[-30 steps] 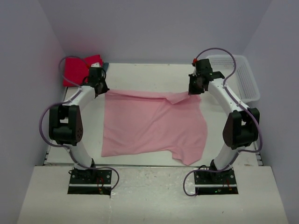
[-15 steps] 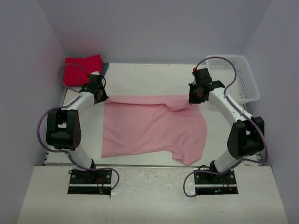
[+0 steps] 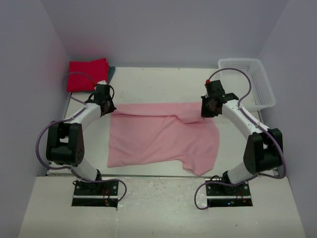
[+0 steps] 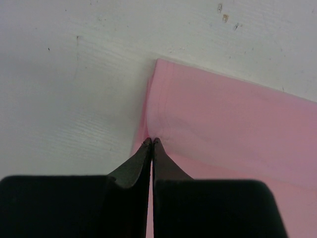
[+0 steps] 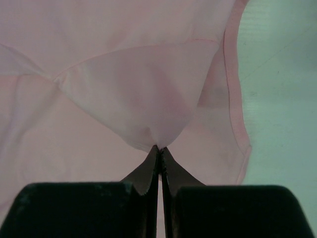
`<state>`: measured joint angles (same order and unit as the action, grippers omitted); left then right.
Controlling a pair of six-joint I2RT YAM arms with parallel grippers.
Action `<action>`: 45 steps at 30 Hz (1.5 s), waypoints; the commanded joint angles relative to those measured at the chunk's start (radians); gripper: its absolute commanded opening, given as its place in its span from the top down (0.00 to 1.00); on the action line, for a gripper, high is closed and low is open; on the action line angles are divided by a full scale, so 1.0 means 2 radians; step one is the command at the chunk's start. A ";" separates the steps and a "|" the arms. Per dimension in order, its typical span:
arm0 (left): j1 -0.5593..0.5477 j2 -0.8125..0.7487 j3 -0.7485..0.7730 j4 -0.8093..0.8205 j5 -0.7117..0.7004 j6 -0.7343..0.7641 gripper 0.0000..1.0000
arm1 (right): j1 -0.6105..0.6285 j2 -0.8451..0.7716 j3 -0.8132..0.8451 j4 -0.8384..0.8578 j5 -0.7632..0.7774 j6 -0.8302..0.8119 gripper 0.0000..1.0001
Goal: Fold and stack the t-shirts
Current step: Fold the flattened tshirt in 1/3 of the way
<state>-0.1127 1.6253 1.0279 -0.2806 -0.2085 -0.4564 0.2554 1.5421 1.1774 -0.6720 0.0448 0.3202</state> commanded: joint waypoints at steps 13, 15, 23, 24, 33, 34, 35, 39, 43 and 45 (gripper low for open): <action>-0.019 -0.004 -0.028 0.007 -0.039 -0.015 1.00 | 0.009 -0.005 -0.031 0.032 0.023 0.016 1.00; -0.019 -0.006 -0.031 0.007 -0.041 -0.015 1.00 | 0.009 -0.007 -0.031 0.031 0.024 0.016 1.00; -0.022 -0.013 -0.041 0.007 -0.051 -0.020 1.00 | 0.010 -0.027 -0.035 0.027 0.036 0.020 1.00; -0.022 -0.013 -0.041 0.006 -0.050 -0.021 1.00 | 0.010 -0.029 -0.036 0.026 0.036 0.020 1.00; -0.023 -0.008 -0.042 0.005 -0.058 -0.022 1.00 | 0.010 -0.042 -0.041 0.022 0.044 0.022 1.00; -0.023 -0.003 -0.042 0.004 -0.059 -0.023 1.00 | 0.010 -0.039 -0.043 0.025 0.043 0.022 1.00; -0.023 0.000 -0.042 0.004 -0.059 -0.023 1.00 | 0.010 -0.036 -0.045 0.025 0.041 0.022 1.00; -0.024 0.012 -0.043 0.004 -0.059 -0.025 1.00 | 0.010 -0.021 -0.054 0.036 0.042 0.024 1.00; -0.025 0.016 -0.043 0.003 -0.063 -0.029 1.00 | 0.011 -0.005 -0.062 0.044 0.045 0.026 1.00; -0.025 0.013 -0.045 0.002 -0.066 -0.033 0.89 | 0.011 0.000 -0.063 0.042 0.050 0.028 1.00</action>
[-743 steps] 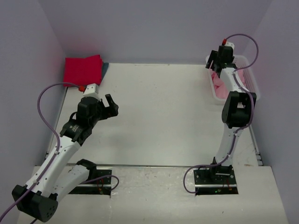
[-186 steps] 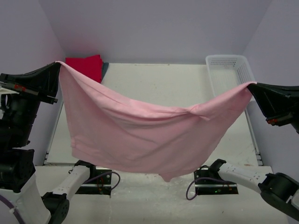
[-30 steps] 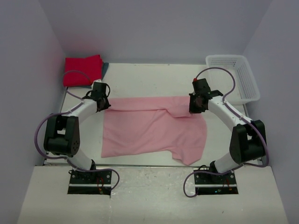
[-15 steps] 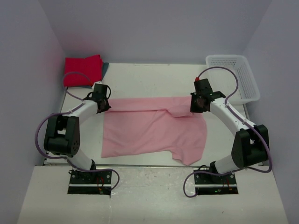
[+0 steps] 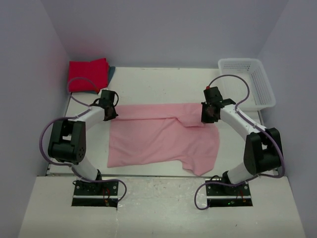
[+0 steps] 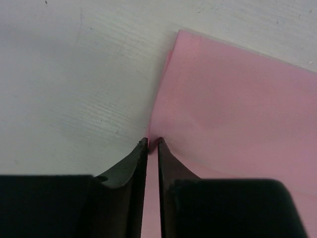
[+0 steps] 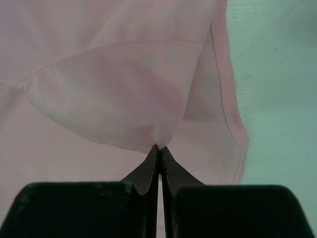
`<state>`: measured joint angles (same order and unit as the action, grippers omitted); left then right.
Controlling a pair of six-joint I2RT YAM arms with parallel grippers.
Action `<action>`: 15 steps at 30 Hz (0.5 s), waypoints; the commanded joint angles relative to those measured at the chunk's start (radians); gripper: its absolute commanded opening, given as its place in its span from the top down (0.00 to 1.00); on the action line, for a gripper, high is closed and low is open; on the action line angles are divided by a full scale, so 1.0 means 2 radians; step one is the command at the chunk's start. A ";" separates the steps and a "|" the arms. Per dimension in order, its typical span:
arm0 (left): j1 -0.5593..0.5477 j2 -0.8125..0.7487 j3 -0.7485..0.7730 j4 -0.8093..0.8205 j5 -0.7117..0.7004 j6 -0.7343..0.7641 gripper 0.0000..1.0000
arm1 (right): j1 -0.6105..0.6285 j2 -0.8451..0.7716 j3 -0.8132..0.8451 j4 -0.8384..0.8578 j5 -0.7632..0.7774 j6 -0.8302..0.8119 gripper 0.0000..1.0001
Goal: Fold and stack the t-shirts
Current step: Fold the flattened tshirt in 1/3 of the way
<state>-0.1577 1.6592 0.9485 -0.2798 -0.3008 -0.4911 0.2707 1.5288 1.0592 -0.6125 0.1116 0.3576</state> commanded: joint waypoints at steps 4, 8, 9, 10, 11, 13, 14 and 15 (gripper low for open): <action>-0.012 -0.029 -0.021 0.006 -0.035 -0.040 0.62 | 0.003 0.017 -0.006 0.010 0.028 0.014 1.00; -0.031 -0.066 -0.036 0.001 -0.070 -0.059 0.42 | 0.006 0.032 -0.008 -0.007 0.048 0.023 0.96; -0.039 -0.085 -0.038 -0.007 -0.080 -0.070 0.41 | 0.008 0.035 -0.010 -0.008 0.052 0.027 0.94; -0.043 -0.096 -0.039 -0.010 -0.096 -0.073 0.40 | 0.010 0.035 -0.018 -0.009 0.063 0.031 0.91; -0.048 -0.109 -0.038 -0.013 -0.103 -0.076 0.39 | 0.012 0.033 -0.023 -0.009 0.067 0.036 0.88; -0.059 -0.146 -0.027 -0.032 -0.130 -0.087 0.38 | 0.021 0.030 -0.036 -0.011 0.078 0.045 0.74; -0.063 -0.158 -0.023 -0.033 -0.132 -0.087 0.38 | 0.024 0.029 -0.037 -0.019 0.089 0.050 0.60; -0.069 -0.177 -0.012 -0.033 -0.129 -0.080 0.38 | 0.032 0.017 -0.042 -0.020 0.098 0.060 0.53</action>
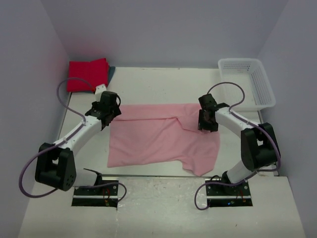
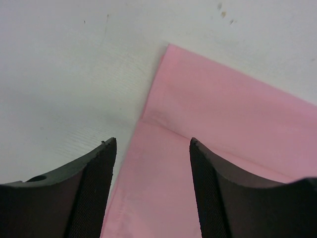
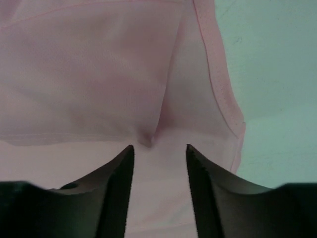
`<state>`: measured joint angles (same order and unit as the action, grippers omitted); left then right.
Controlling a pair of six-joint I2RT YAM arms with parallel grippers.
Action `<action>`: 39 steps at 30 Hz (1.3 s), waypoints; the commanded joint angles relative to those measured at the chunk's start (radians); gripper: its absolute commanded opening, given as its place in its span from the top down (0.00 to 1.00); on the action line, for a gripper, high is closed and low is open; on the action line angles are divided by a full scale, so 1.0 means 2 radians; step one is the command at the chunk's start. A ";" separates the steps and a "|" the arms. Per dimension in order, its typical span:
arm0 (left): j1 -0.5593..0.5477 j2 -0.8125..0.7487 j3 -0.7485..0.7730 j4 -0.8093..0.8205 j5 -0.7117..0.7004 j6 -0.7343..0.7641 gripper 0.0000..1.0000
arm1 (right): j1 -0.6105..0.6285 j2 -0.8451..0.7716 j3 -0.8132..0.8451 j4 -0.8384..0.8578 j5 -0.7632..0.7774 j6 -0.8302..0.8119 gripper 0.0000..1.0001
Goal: Fold and stack the t-shirts
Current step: Fold the flattened tshirt in 1/3 of the way
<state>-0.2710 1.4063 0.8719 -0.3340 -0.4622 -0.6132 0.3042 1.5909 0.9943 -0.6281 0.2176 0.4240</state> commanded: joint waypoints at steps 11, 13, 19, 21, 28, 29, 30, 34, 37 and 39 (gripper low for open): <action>-0.075 0.005 0.066 0.090 0.197 0.043 0.81 | 0.024 -0.041 0.062 0.003 0.020 0.002 0.67; -0.075 0.035 0.076 0.100 0.216 0.044 1.00 | 0.024 -0.030 0.074 0.026 0.007 -0.001 1.00; -0.081 0.150 0.143 0.152 0.347 0.081 1.00 | 0.024 0.034 0.158 -0.009 0.019 -0.015 1.00; -0.082 0.192 0.177 0.155 0.366 0.077 1.00 | 0.023 0.043 0.162 -0.001 0.005 -0.023 1.00; -0.082 0.253 0.246 0.102 0.300 0.084 1.00 | 0.017 0.132 0.248 -0.026 -0.053 -0.044 1.00; -0.082 0.253 0.247 0.089 0.289 0.088 1.00 | 0.017 0.143 0.251 -0.027 -0.051 -0.043 1.00; -0.082 0.253 0.247 0.084 0.271 0.092 1.00 | 0.017 0.149 0.257 -0.027 -0.051 -0.045 1.00; -0.081 0.263 0.256 0.054 0.237 0.105 1.00 | 0.017 0.198 0.308 -0.059 -0.049 -0.067 1.00; -0.077 0.277 0.268 0.026 0.209 0.104 1.00 | 0.014 0.238 0.356 -0.089 -0.061 -0.075 1.00; -0.075 0.284 0.272 0.003 0.192 0.104 1.00 | 0.014 0.263 0.383 -0.109 -0.070 -0.079 1.00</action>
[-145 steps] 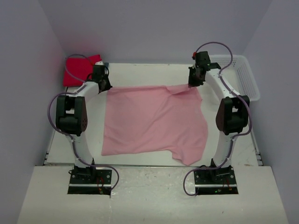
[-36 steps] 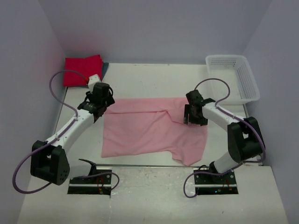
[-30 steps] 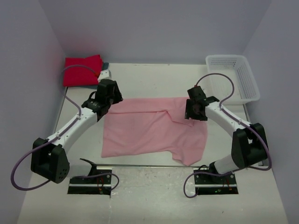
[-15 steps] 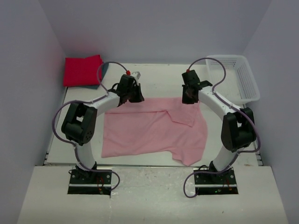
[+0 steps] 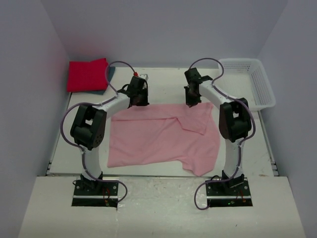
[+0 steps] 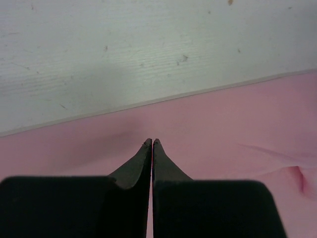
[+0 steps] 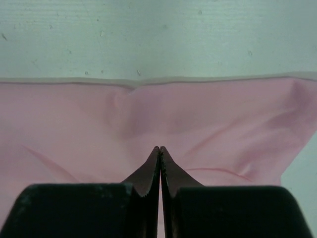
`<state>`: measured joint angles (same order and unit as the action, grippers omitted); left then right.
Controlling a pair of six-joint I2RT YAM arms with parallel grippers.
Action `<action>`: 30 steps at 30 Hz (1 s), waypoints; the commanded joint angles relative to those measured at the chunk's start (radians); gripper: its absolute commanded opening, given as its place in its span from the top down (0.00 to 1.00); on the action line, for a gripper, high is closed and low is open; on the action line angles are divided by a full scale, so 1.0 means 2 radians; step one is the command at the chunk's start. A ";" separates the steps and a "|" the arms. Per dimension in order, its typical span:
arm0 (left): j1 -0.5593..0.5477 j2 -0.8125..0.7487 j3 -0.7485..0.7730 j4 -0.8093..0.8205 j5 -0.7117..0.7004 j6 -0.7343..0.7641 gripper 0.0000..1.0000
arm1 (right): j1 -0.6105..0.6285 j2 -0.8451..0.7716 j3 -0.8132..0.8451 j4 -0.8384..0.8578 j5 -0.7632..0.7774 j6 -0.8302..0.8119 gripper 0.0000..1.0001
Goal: Fold and stack the t-shirts
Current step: Fold the flattened tshirt in 1/3 of the way
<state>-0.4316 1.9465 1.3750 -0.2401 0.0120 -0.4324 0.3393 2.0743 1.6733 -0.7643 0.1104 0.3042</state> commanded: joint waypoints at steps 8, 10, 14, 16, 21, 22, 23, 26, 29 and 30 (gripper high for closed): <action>0.028 0.019 -0.005 -0.072 -0.096 0.008 1.00 | -0.003 0.033 0.025 -0.031 -0.040 -0.019 1.00; 0.035 0.020 -0.015 -0.066 -0.094 0.011 1.00 | -0.002 0.037 0.022 -0.028 -0.039 -0.018 1.00; 0.045 0.038 -0.005 -0.069 -0.084 0.015 1.00 | -0.002 0.064 0.065 -0.051 -0.052 -0.019 1.00; 0.052 0.048 -0.001 -0.069 -0.080 0.015 1.00 | -0.002 0.086 0.090 -0.079 -0.076 -0.026 1.00; 0.075 0.061 0.005 -0.063 -0.063 0.016 1.00 | -0.002 0.136 0.155 -0.117 -0.083 -0.028 1.00; 0.078 0.064 0.007 -0.063 -0.060 0.018 1.00 | -0.002 0.138 0.158 -0.115 -0.081 -0.028 1.00; 0.085 0.070 0.010 -0.063 -0.056 0.018 1.00 | -0.002 0.139 0.160 -0.110 -0.081 -0.027 1.00; 0.098 0.086 0.023 -0.066 -0.051 0.021 1.00 | -0.002 0.151 0.189 -0.114 -0.084 -0.023 1.00; 0.102 0.107 0.043 -0.070 -0.047 0.023 1.00 | -0.002 0.178 0.241 -0.132 -0.090 -0.025 1.00; 0.102 0.113 0.056 -0.072 -0.044 0.026 1.00 | -0.002 0.194 0.254 -0.138 -0.092 -0.025 1.00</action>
<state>-0.2455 2.0903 1.4590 -0.3473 -0.0731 -0.4236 0.3382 2.4084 2.0861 -0.9966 -0.0486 0.2657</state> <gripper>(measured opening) 0.002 0.003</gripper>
